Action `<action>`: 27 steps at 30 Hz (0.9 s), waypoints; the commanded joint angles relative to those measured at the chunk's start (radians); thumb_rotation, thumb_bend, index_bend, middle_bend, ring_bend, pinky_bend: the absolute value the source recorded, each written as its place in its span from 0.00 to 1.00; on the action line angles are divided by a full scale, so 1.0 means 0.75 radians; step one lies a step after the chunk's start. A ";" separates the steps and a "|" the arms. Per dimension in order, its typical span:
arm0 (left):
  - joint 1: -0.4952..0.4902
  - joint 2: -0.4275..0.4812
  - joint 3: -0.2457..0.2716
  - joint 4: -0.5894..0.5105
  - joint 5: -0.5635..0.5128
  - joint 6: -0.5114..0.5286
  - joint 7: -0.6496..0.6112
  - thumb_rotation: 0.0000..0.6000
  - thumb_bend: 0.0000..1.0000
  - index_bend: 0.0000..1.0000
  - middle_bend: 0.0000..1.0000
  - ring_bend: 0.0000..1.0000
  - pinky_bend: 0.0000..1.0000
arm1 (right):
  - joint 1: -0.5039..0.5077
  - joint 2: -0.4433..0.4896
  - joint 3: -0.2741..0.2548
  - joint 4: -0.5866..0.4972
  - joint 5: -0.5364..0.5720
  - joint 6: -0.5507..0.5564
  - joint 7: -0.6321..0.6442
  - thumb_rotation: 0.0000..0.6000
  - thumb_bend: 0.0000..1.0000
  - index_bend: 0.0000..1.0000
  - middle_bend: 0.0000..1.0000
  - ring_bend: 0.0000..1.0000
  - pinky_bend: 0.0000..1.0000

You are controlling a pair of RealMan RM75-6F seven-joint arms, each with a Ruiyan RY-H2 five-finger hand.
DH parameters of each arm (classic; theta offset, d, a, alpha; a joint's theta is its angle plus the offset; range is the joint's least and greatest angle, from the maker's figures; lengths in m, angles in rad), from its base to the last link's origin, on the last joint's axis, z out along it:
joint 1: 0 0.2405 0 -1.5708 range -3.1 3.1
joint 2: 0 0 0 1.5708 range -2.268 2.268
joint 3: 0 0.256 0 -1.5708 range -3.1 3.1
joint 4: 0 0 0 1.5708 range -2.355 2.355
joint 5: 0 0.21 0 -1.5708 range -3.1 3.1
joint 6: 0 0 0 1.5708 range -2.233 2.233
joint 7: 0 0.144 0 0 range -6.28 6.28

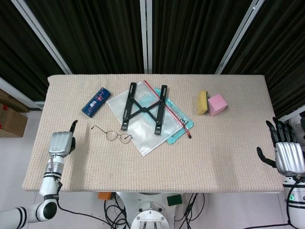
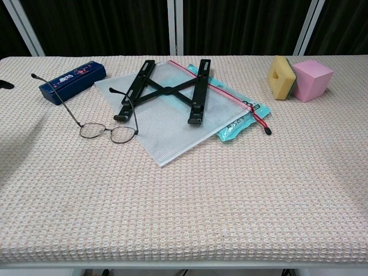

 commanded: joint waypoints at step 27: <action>-0.072 -0.354 -0.012 0.252 0.298 -0.071 0.052 1.00 0.67 0.00 0.96 0.92 0.99 | 0.010 -0.009 -0.004 0.040 0.033 -0.045 0.024 0.94 0.39 0.00 0.00 0.00 0.00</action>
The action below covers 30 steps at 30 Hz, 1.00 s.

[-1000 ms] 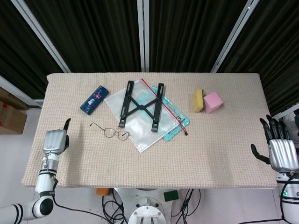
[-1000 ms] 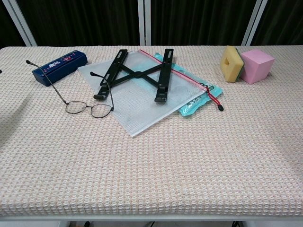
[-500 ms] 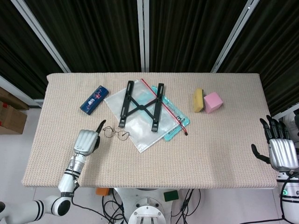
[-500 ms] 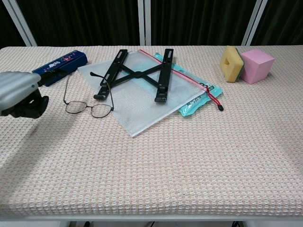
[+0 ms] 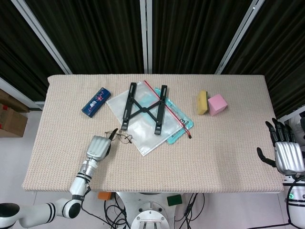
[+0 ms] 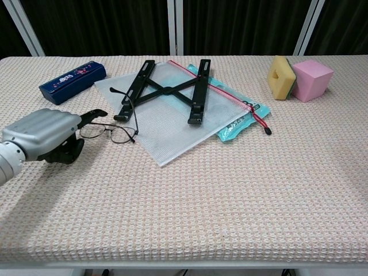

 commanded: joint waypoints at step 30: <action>-0.031 -0.089 0.049 -0.114 0.443 0.016 -0.317 1.00 0.68 0.00 0.97 0.92 0.98 | -0.007 -0.004 0.001 0.017 0.007 0.005 0.038 0.98 0.39 0.00 0.00 0.00 0.00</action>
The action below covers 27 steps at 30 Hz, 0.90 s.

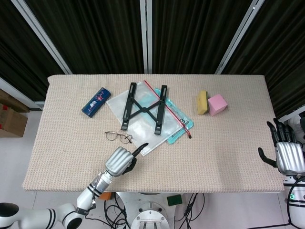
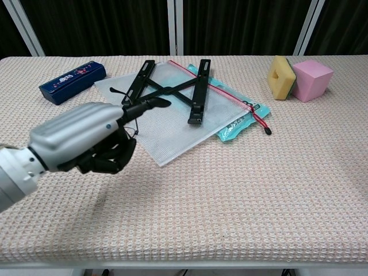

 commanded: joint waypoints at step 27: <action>0.102 -0.019 -0.191 0.154 -0.485 -0.054 0.300 1.00 0.70 0.00 0.98 0.93 0.99 | 0.014 -0.014 -0.005 0.016 0.009 -0.037 0.005 0.98 0.39 0.00 0.00 0.00 0.00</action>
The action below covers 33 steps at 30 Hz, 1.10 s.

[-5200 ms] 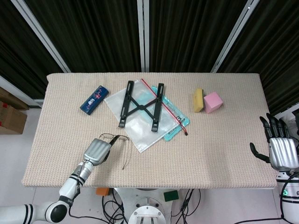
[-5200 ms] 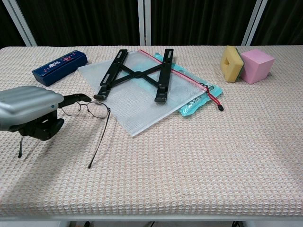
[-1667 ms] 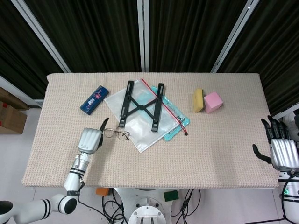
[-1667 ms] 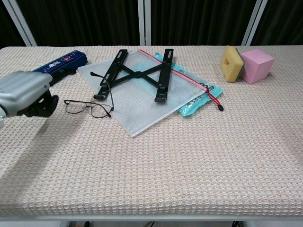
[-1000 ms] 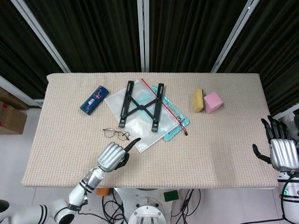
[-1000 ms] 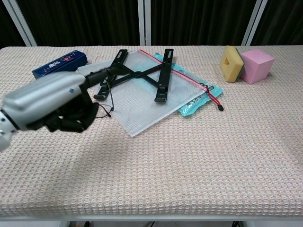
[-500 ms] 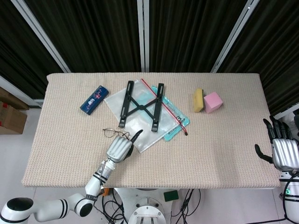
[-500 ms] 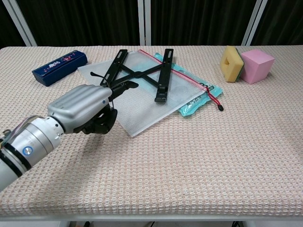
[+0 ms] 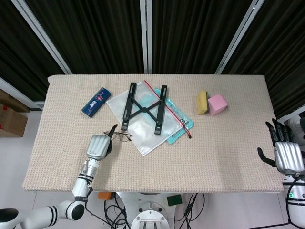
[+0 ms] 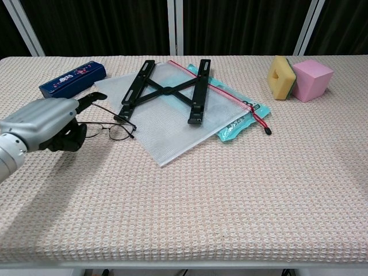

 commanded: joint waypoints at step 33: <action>0.052 0.157 0.091 -0.248 -0.062 0.047 0.165 1.00 0.73 0.00 0.99 0.95 1.00 | 0.000 0.005 -0.011 -0.032 -0.005 -0.003 -0.034 0.98 0.39 0.00 0.00 0.00 0.00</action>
